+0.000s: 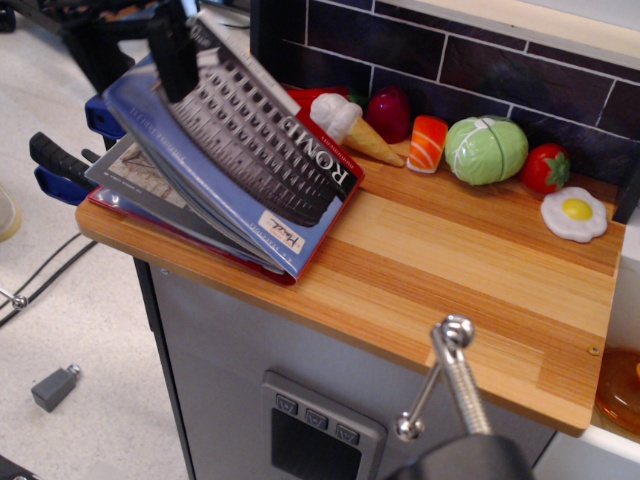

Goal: Open book

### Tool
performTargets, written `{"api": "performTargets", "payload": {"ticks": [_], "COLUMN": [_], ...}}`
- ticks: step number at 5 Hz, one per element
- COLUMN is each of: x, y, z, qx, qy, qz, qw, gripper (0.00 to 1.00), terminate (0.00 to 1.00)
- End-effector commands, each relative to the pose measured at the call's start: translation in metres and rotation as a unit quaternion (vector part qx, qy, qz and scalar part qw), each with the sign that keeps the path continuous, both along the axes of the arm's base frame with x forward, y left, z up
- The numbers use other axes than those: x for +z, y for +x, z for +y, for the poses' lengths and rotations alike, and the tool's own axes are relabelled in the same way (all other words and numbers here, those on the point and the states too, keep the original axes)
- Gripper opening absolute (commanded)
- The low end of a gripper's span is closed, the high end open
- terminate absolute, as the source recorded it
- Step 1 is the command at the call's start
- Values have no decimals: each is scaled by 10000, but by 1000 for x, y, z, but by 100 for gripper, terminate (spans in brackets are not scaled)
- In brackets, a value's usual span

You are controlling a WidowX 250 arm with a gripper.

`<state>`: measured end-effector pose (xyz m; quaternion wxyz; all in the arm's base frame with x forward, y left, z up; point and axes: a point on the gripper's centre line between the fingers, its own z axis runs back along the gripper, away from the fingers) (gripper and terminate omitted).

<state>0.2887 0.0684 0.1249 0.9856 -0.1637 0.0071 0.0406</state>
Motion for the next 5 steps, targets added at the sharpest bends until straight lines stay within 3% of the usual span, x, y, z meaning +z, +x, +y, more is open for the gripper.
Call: {"api": "performTargets", "payload": {"ticks": [1, 2, 3, 4, 5], "x": [57, 71, 78, 88, 93], "y": [14, 16, 8, 1, -4], "z": [-54, -83, -114, -138, -147], "qx": [80, 134, 119, 129, 169], "qy": [-813, -1076, -1150, -1184, -943], "qz": [-83, 100, 208, 533, 806], "qw": [9966, 9941, 9931, 9915, 9921], "gripper": [100, 100, 100, 100, 100], "terminate": [0, 0, 0, 0, 0]}}
